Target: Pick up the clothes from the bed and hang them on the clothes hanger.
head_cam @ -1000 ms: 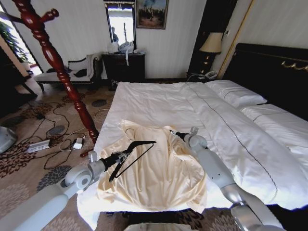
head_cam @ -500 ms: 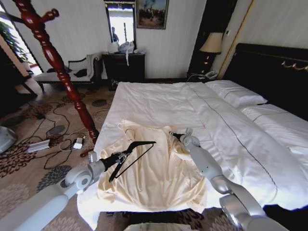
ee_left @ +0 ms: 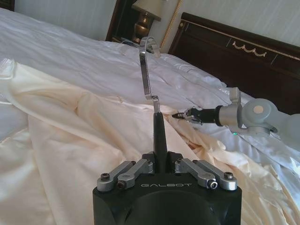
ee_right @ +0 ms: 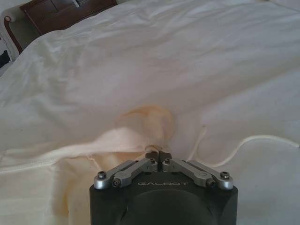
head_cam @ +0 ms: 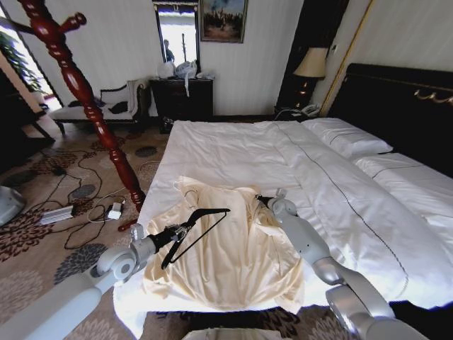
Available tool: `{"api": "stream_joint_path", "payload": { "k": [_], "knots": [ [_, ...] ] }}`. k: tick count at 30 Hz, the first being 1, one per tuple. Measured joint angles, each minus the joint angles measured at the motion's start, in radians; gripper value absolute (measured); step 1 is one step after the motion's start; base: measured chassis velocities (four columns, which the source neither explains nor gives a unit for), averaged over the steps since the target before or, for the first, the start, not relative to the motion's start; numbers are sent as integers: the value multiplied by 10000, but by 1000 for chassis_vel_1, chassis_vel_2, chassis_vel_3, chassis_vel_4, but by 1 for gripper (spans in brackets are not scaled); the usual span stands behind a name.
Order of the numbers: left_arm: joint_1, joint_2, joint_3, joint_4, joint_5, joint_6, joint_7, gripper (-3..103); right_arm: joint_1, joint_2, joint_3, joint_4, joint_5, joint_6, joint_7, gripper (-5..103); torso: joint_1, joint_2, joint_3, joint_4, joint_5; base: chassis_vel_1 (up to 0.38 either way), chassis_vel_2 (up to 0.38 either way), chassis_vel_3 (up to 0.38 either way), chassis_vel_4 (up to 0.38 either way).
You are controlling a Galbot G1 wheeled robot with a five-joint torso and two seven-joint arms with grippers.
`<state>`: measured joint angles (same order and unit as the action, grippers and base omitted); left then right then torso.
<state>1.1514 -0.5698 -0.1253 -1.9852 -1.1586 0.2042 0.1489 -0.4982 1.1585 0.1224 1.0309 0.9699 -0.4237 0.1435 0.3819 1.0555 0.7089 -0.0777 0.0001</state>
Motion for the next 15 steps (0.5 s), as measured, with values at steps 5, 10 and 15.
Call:
{"api": "stream_joint_path", "payload": {
  "k": [5,10,15],
  "knots": [
    [-373,-121,252,102,-106,4,17,14,-324,-641,-45,1127,-294,102,-55,0,1,0,0,-3,-1,0,0,0,0],
    [-803,-213,498,125,-342,62,30,14,-577,-1216,-165,2317,-583,180,-111,0,0,1,-1,-4,-1,0,0,0,0],
    [-1561,-345,1038,323,-646,172,128,14,-667,-1543,-313,3225,-873,337,-165,0,1,0,0,2,0,0,0,0,0]
  ]
}}
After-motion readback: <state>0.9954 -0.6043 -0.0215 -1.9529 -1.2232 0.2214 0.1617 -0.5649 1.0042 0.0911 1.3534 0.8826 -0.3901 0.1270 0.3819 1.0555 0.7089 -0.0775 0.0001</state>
